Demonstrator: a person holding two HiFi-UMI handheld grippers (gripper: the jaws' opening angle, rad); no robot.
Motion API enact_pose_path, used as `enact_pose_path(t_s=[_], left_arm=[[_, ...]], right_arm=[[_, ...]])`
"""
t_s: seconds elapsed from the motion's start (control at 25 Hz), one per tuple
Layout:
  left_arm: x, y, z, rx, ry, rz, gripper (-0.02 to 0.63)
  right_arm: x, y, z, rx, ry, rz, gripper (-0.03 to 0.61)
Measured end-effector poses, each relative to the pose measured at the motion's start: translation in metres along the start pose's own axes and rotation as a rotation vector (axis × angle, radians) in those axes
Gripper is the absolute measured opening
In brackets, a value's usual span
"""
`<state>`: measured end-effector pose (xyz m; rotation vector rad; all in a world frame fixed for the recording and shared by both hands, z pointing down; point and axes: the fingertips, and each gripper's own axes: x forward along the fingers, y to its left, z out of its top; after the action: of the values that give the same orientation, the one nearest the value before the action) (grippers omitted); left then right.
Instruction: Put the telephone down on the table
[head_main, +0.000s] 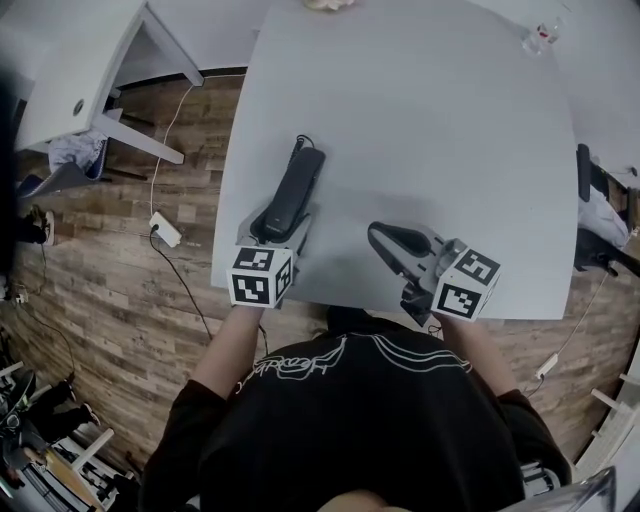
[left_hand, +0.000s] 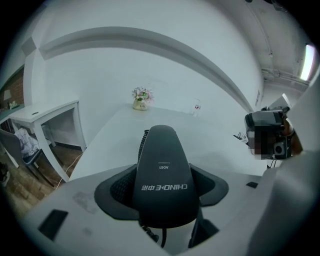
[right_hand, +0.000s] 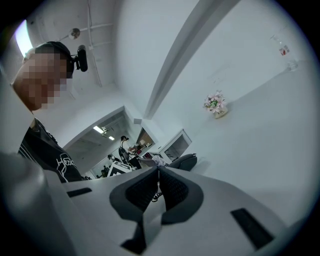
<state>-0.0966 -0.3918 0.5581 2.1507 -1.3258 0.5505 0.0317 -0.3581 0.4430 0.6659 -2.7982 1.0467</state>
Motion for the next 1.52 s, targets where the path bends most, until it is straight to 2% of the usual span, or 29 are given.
enact_pose_path(t_s=[0.36,1.16,1.28,1.44,1.52], left_arm=[[0.020,0.000,-0.021,0.042,0.055,0.030,0.287],[0.033,0.003,-0.040,0.282,0.156,0.197,0.287],[0.034,0.006,-0.038,0.279,0.142,0.201,0.288],[0.030,0.004,-0.039,0.307,0.125,0.173,0.360],[0.024,0.002,-0.039,0.315,0.116,0.149,0.374]], right_arm=[[0.006,-0.013,-0.010,0.036,0.012,-0.008,0.040],[0.003,-0.020,-0.013,0.067,-0.012,-0.034,0.040],[0.002,-0.020,-0.013,0.070,-0.016,-0.038,0.040],[-0.001,-0.015,-0.017,0.071,-0.018,-0.043,0.040],[-0.002,-0.012,-0.019,0.068,-0.019,-0.045,0.040]])
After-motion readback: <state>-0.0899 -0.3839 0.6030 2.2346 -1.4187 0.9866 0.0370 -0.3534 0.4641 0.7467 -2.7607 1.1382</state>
